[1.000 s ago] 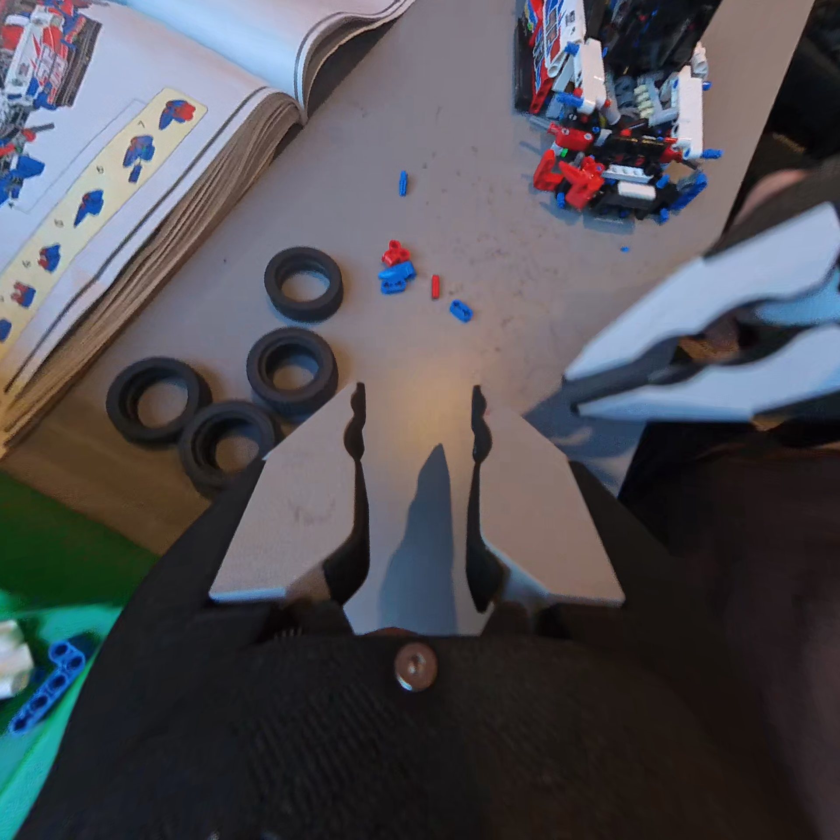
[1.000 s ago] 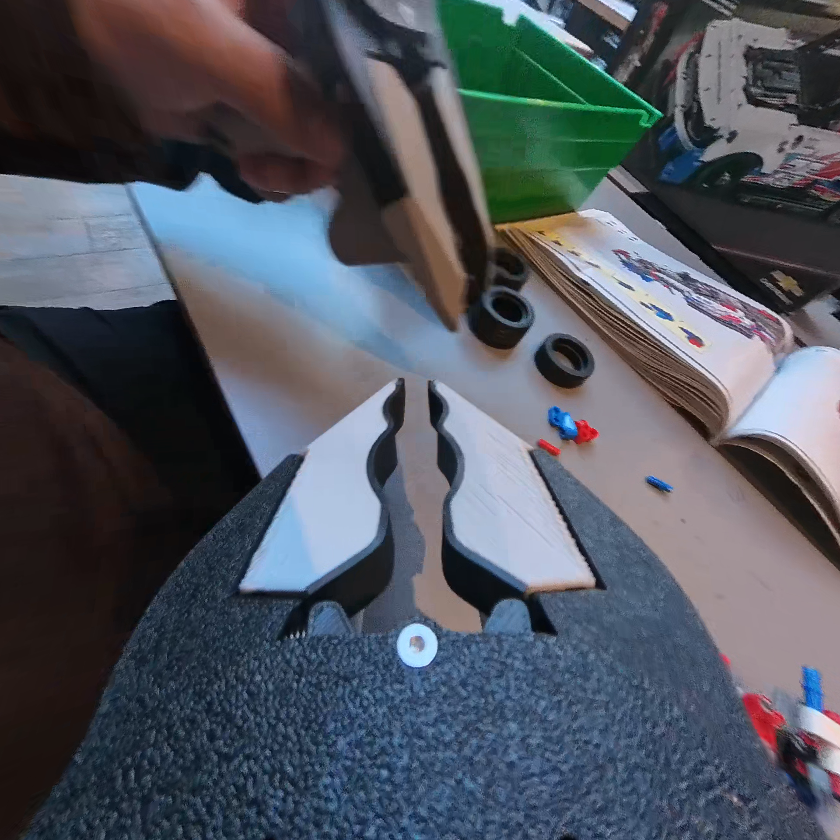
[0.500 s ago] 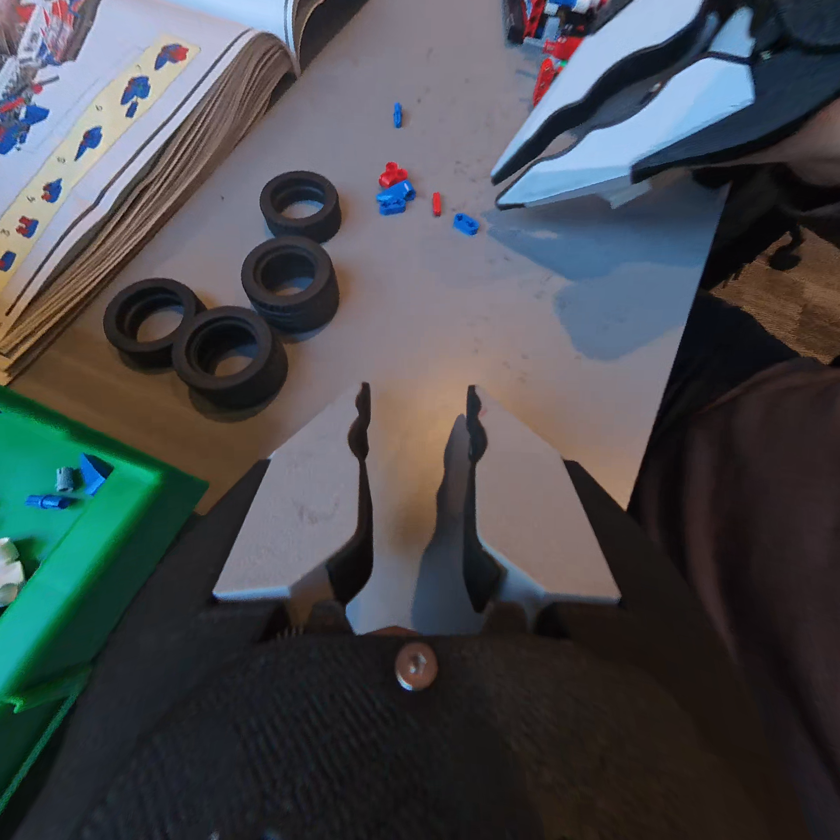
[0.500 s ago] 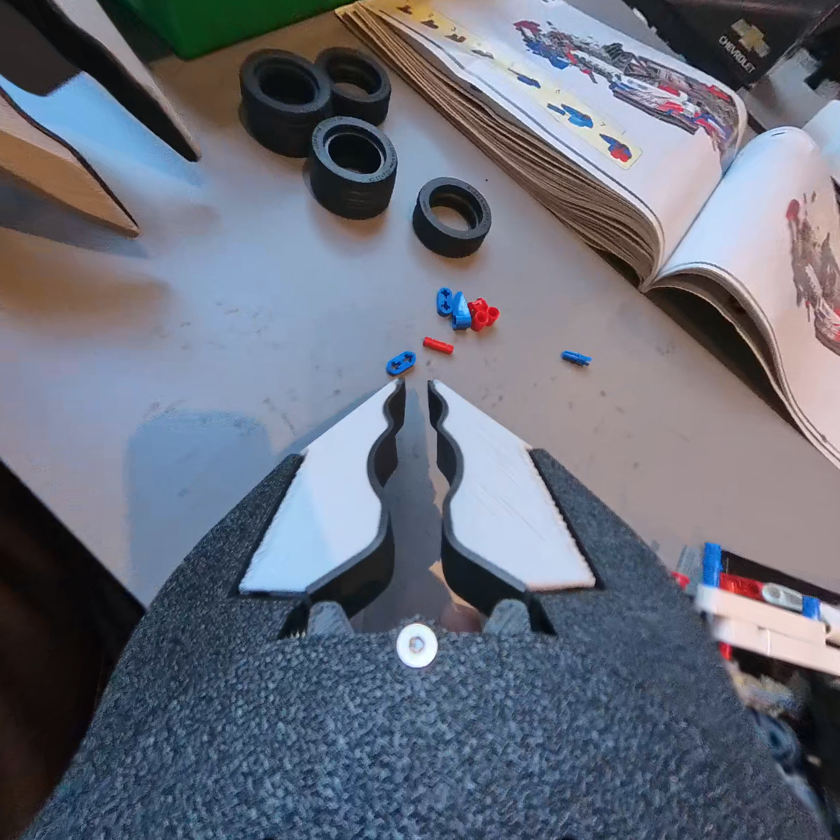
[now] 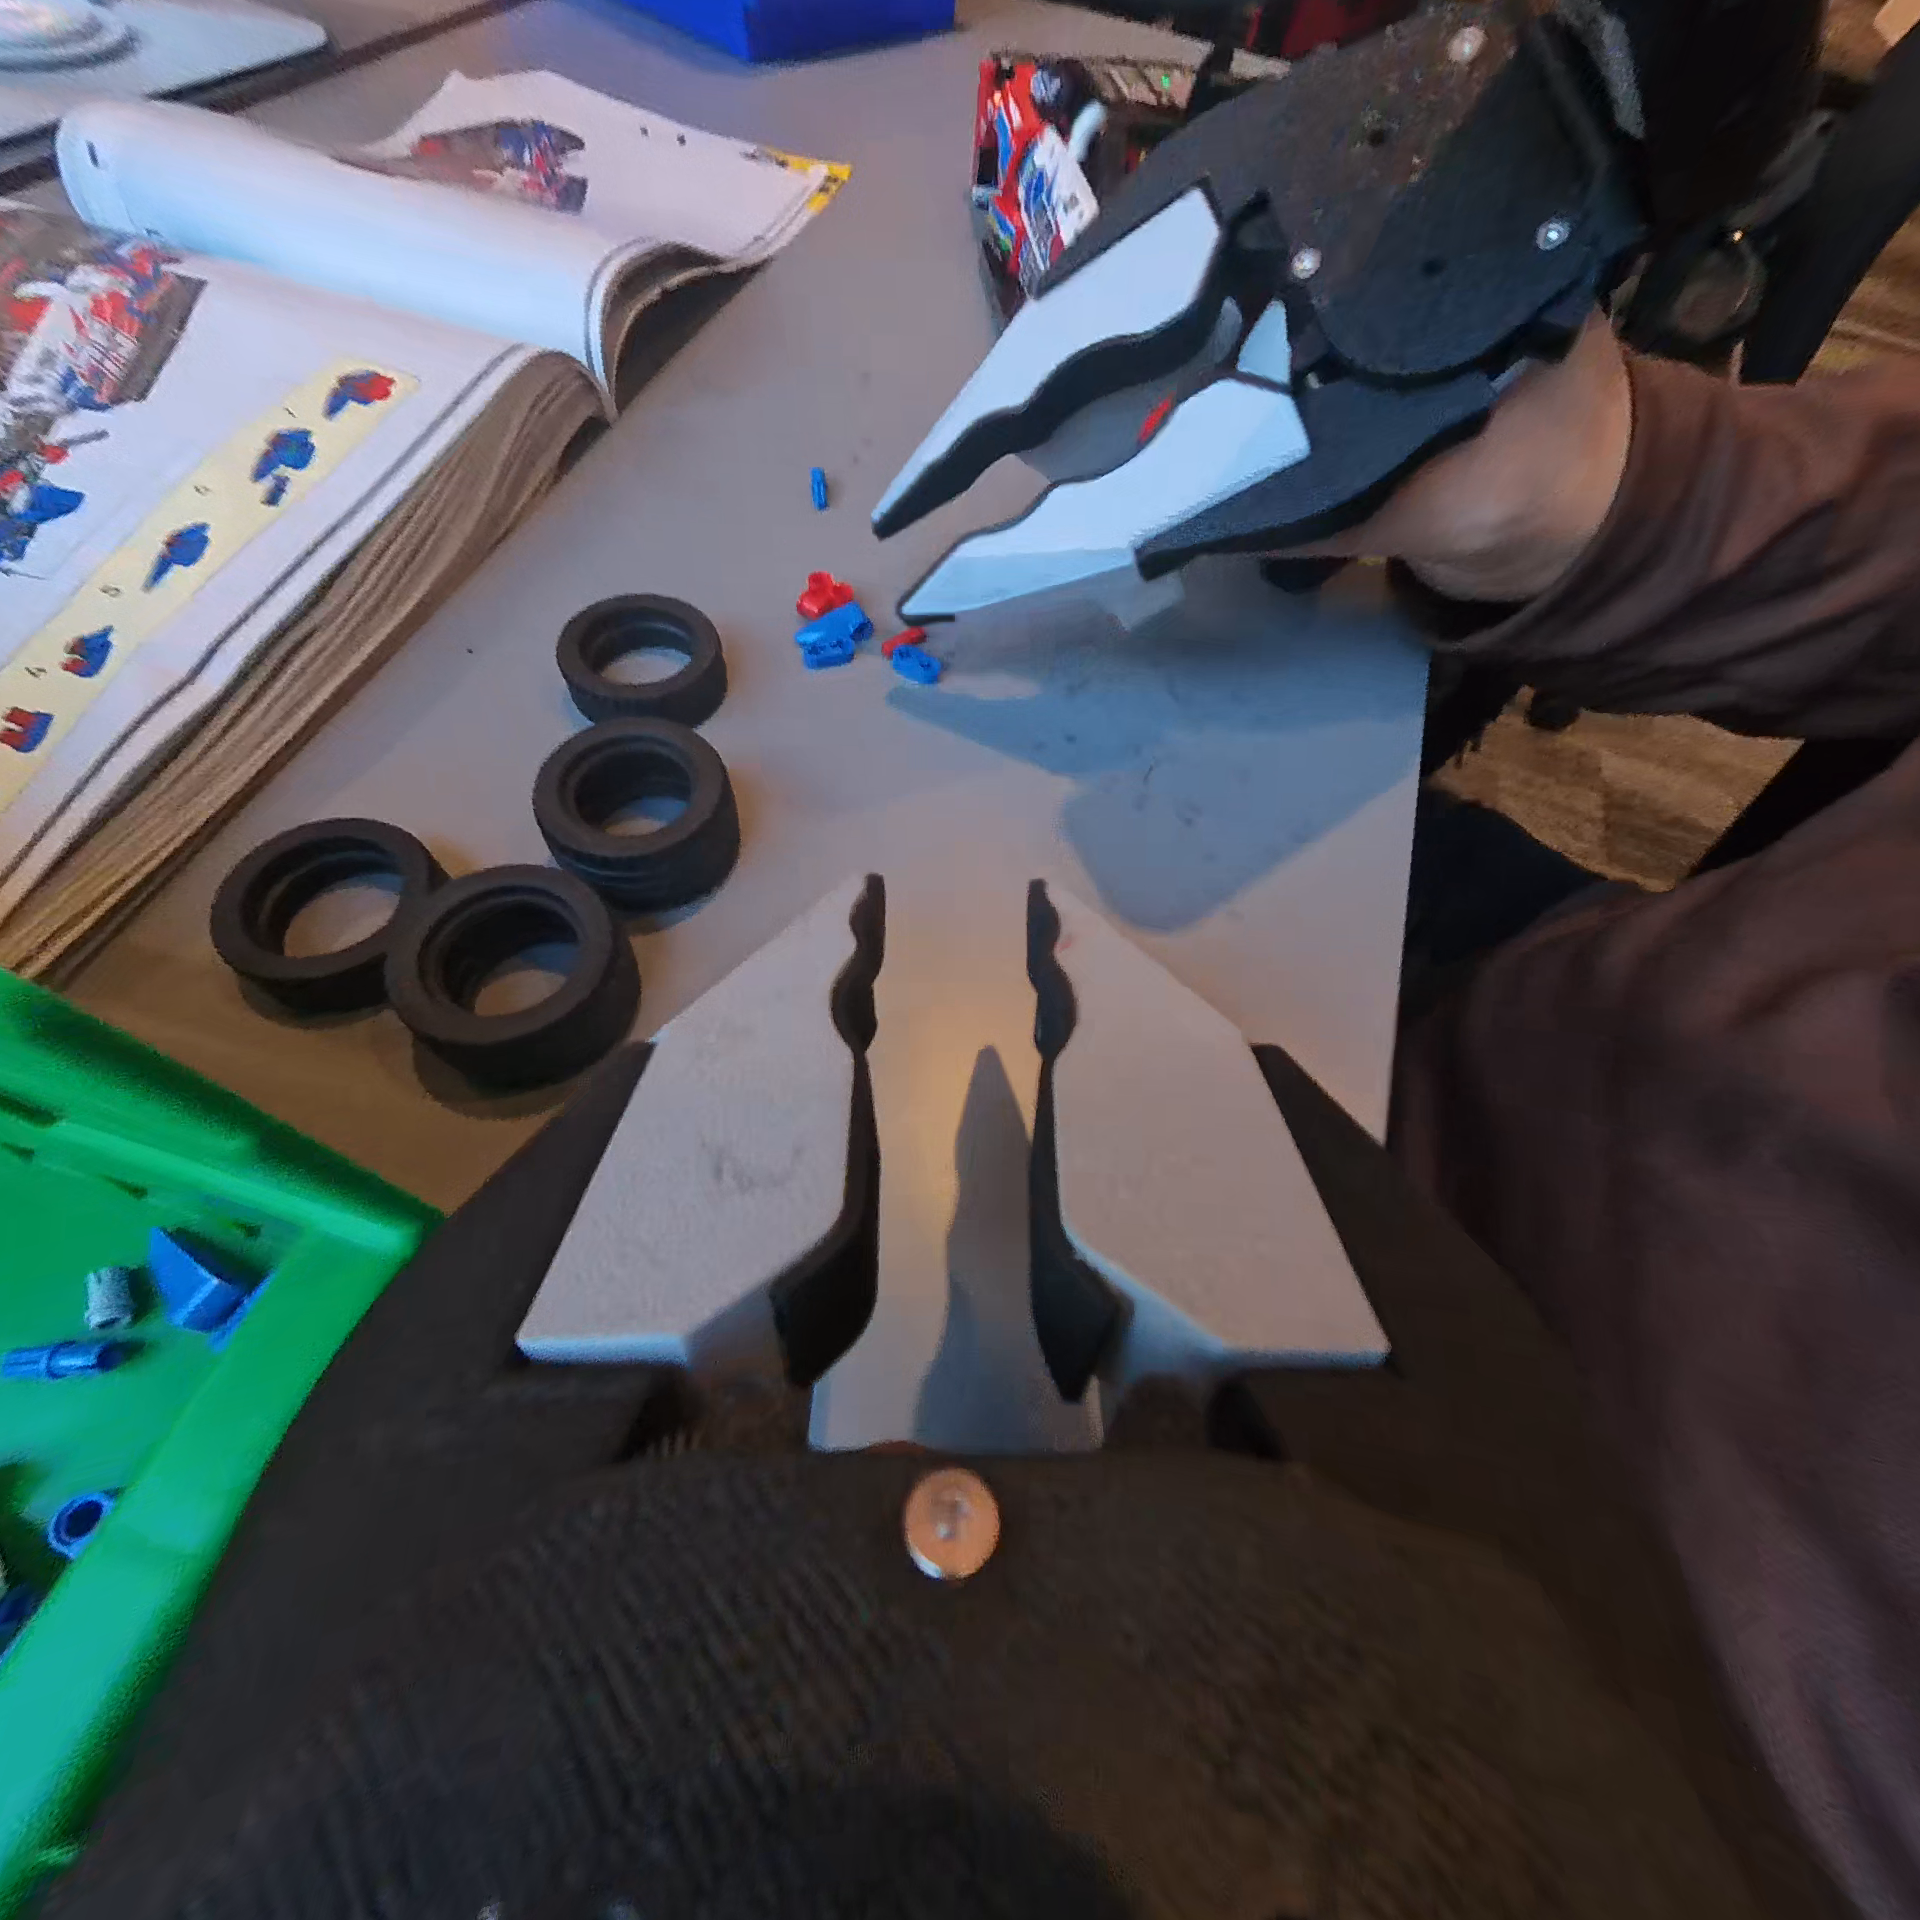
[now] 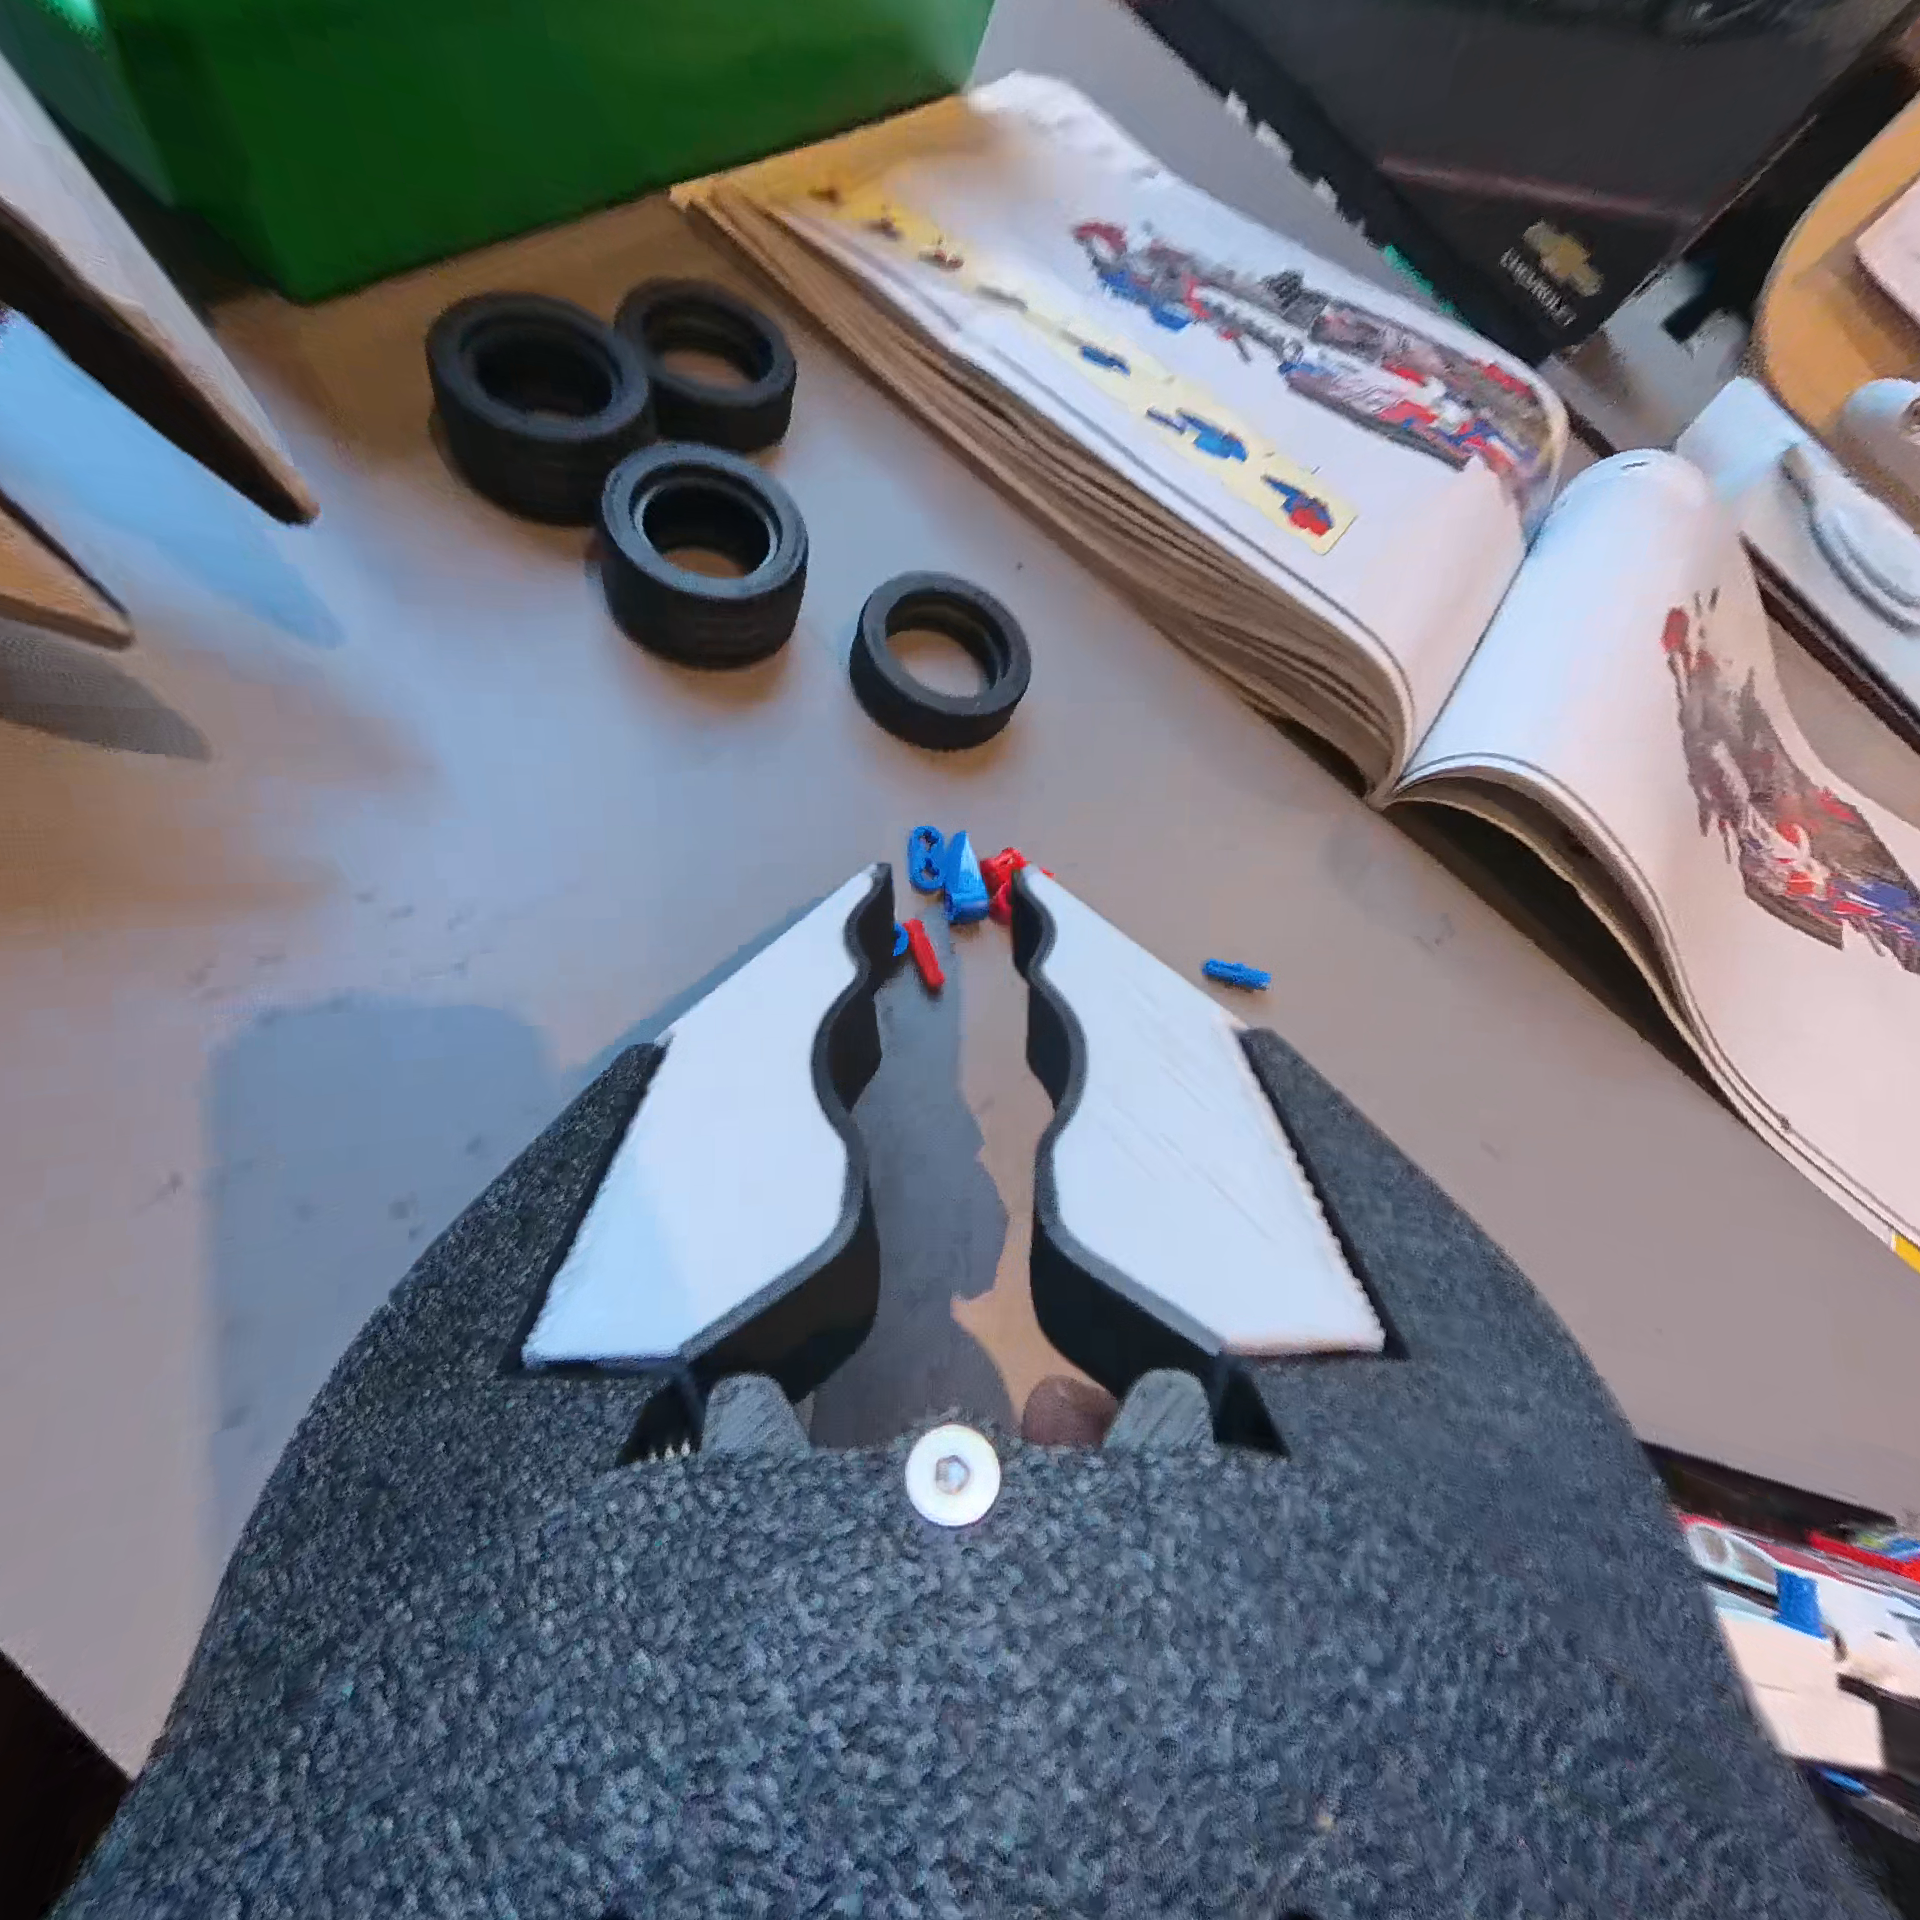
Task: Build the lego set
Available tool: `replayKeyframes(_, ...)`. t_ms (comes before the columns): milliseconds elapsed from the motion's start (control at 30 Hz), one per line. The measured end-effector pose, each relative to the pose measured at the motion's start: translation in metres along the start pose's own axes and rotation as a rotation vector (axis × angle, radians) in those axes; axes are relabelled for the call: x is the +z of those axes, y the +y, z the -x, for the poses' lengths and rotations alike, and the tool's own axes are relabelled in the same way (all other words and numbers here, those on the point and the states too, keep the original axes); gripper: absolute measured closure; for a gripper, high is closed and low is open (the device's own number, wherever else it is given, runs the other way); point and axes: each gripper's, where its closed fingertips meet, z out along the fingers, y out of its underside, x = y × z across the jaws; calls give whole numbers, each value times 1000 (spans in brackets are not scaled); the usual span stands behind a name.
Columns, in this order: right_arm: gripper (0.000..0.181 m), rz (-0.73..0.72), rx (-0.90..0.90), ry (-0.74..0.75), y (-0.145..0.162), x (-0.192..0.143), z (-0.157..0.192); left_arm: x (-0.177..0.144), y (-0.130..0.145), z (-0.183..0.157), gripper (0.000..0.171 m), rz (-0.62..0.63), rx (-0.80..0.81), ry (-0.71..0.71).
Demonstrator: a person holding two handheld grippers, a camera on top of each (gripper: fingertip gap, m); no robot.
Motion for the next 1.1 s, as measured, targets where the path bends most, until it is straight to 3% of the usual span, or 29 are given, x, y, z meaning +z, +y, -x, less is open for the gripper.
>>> replayKeyframes(433, 157, -306, -5, -99, -57, -9, 36, 3, -18, 15, 146, -86, 85, -60)
replayKeyframes(1100, 152, -311, 66, -256, -75, 15, 42, -5, -28, 16, 142, -176, -34, 73)
